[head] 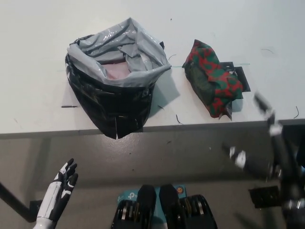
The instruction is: The robot uses its right hand to pick up a bag of coffee beans and puts it in the black plastic bag, then the robot grabs the top of the bag and lifts it.
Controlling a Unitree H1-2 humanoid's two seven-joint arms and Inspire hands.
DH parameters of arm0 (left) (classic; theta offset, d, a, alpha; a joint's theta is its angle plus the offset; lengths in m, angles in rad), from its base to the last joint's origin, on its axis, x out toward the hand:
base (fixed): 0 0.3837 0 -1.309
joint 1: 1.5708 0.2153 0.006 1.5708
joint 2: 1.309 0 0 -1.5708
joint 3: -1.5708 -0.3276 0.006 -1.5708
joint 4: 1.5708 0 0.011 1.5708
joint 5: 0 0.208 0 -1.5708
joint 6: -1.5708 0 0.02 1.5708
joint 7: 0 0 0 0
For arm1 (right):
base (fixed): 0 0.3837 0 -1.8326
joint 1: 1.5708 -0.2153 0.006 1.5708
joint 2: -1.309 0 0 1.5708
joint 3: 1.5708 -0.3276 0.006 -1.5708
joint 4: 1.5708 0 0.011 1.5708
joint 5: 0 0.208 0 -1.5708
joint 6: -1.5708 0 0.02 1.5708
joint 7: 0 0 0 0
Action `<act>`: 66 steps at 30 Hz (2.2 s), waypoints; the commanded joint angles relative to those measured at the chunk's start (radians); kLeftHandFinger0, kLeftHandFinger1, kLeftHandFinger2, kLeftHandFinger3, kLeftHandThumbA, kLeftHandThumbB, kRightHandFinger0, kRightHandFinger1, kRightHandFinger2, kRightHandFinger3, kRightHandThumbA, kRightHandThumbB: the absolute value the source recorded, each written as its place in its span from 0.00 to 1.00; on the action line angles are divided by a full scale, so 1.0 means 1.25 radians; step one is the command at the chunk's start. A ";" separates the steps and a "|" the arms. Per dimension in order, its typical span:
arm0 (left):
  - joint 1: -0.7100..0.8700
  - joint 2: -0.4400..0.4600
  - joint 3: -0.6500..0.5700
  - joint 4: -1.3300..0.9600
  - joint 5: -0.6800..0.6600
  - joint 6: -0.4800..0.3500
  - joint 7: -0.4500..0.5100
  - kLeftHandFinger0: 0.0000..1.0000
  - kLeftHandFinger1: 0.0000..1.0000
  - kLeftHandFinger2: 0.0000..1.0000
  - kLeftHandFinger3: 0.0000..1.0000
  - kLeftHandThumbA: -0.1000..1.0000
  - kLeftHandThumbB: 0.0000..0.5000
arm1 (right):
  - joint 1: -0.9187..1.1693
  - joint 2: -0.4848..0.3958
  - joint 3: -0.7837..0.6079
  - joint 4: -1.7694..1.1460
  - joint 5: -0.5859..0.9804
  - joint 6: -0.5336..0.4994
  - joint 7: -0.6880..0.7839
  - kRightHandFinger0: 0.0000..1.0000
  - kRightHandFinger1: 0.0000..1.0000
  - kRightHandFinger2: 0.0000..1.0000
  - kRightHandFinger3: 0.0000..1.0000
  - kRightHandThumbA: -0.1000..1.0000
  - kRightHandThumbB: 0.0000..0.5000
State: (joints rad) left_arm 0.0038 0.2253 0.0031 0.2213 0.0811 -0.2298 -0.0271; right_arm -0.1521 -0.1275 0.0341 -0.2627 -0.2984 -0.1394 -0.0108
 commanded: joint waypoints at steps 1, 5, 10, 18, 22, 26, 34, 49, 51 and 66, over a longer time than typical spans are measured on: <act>-0.011 0.013 -0.006 -0.020 0.018 -0.053 -0.005 1.00 1.00 1.00 1.00 0.95 0.60 | -0.395 -0.103 -0.026 -0.139 -0.178 0.413 0.164 1.00 1.00 1.00 1.00 0.99 0.70; -0.014 0.013 -0.006 -0.018 0.012 -0.053 -0.010 1.00 1.00 1.00 1.00 0.95 0.60 | -0.551 -0.132 0.008 0.044 -0.179 0.456 0.169 1.00 1.00 1.00 1.00 0.99 0.78; -0.010 0.013 -0.007 -0.015 0.018 -0.058 -0.006 1.00 1.00 1.00 1.00 0.95 0.61 | -0.669 -0.120 0.052 0.261 -0.173 0.467 0.152 1.00 1.00 1.00 1.00 0.94 0.82; -0.003 0.008 -0.010 -0.011 0.019 -0.070 -0.004 1.00 1.00 1.00 1.00 0.95 0.58 | -0.795 -0.071 0.084 0.582 -0.164 0.487 0.120 1.00 1.00 1.00 1.00 0.92 0.91; -0.003 0.009 -0.011 -0.011 0.022 -0.069 -0.005 1.00 1.00 1.00 1.00 0.95 0.58 | -0.845 -0.058 0.104 0.707 -0.155 0.487 0.111 1.00 1.00 1.00 1.00 0.94 0.93; -0.002 0.008 -0.013 -0.014 0.027 -0.069 -0.004 1.00 1.00 1.00 1.00 0.95 0.56 | -0.878 -0.037 0.096 0.805 -0.134 0.487 0.116 1.00 1.00 1.00 1.00 0.95 0.91; -0.002 0.007 -0.015 -0.011 0.034 -0.075 -0.001 1.00 1.00 1.00 1.00 0.95 0.57 | -0.894 -0.001 0.121 0.965 -0.110 0.476 0.092 1.00 1.00 1.00 1.00 1.00 0.87; 0.000 0.004 -0.012 -0.006 0.031 -0.081 0.001 1.00 1.00 1.00 1.00 0.95 0.56 | -0.787 0.034 0.149 1.029 -0.107 0.487 0.077 1.00 1.00 1.00 1.00 1.00 0.97; 0.000 0.004 -0.009 -0.008 0.024 -0.080 -0.002 1.00 1.00 1.00 1.00 0.95 0.58 | -0.773 0.031 0.160 1.042 -0.116 0.487 0.063 1.00 1.00 1.00 1.00 1.00 0.97; -0.011 0.004 -0.009 0.006 0.021 -0.086 -0.004 1.00 1.00 1.00 1.00 0.94 0.58 | -0.739 0.021 0.244 1.145 -0.149 0.476 0.004 1.00 1.00 1.00 1.00 0.78 0.95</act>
State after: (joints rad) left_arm 0.0037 0.2242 -0.0093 0.2387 0.1109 -0.3006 -0.0271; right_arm -1.1171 -0.1106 0.3167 1.1103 -0.4795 0.4352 -0.0069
